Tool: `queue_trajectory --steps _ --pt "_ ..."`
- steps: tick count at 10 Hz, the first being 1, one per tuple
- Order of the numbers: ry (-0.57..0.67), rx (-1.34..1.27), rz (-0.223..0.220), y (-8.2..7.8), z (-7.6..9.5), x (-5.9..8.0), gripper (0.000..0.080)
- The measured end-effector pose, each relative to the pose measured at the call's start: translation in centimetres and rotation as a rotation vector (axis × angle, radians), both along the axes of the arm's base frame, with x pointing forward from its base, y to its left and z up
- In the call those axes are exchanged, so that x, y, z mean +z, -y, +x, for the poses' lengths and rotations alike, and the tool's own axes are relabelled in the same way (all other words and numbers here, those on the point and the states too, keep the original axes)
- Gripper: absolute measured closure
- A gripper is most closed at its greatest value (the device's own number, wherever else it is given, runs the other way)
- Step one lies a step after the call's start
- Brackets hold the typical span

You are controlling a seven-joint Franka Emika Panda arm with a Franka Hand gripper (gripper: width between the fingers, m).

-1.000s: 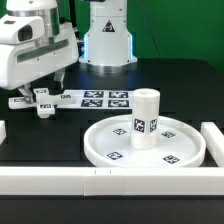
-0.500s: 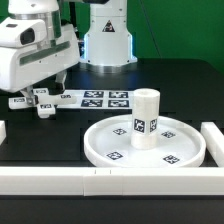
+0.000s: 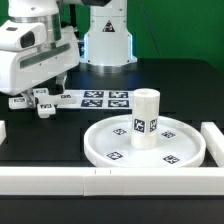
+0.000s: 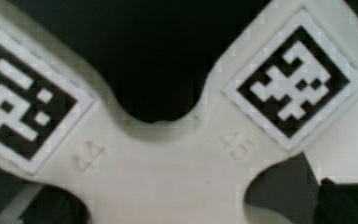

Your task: Assemble round table

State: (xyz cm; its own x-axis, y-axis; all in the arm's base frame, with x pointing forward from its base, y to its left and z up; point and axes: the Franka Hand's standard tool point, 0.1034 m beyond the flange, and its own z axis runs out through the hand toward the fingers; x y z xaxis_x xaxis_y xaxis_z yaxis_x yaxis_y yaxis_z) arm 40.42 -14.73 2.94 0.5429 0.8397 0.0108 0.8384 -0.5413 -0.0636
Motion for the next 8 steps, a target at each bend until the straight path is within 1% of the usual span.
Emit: queue_trajectory --steps 7,8 --pt "-0.010 -0.002 0.004 -0.07 -0.24 -0.51 0.0151" --pt "-0.010 -0.002 0.004 -0.07 -0.25 -0.52 0.0263"
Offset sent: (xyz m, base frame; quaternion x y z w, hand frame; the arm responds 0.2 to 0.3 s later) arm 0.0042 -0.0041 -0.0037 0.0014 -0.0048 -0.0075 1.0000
